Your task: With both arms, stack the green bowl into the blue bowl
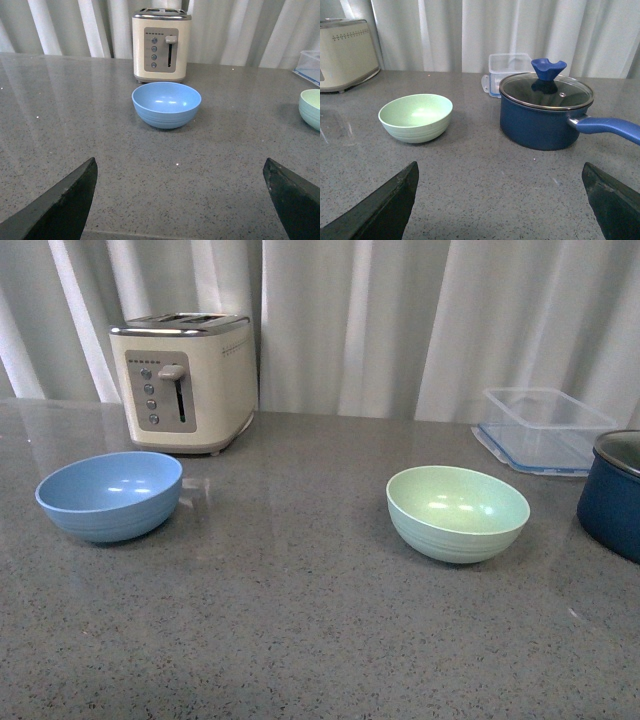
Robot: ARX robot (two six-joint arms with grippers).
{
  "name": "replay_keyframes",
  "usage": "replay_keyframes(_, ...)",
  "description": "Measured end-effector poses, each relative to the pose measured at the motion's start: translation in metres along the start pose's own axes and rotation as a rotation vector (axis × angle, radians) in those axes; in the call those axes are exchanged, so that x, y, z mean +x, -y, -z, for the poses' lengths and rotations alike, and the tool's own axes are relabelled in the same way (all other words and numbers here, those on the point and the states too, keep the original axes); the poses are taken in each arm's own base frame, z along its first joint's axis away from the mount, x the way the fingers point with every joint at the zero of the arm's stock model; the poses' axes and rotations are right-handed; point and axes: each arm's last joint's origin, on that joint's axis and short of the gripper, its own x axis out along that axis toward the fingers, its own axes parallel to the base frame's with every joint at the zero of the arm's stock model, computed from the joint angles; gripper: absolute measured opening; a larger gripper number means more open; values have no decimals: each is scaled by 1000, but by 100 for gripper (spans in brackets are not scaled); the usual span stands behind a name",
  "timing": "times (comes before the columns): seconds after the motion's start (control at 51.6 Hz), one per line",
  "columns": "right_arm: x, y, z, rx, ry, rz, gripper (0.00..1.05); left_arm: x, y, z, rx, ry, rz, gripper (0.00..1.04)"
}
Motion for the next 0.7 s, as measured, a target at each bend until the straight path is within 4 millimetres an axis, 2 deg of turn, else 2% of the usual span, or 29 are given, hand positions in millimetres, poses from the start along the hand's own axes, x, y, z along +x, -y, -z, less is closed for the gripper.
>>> replay_keyframes(0.697, 0, 0, 0, 0, 0, 0, 95, 0, 0, 0, 0, 0, 0, 98)
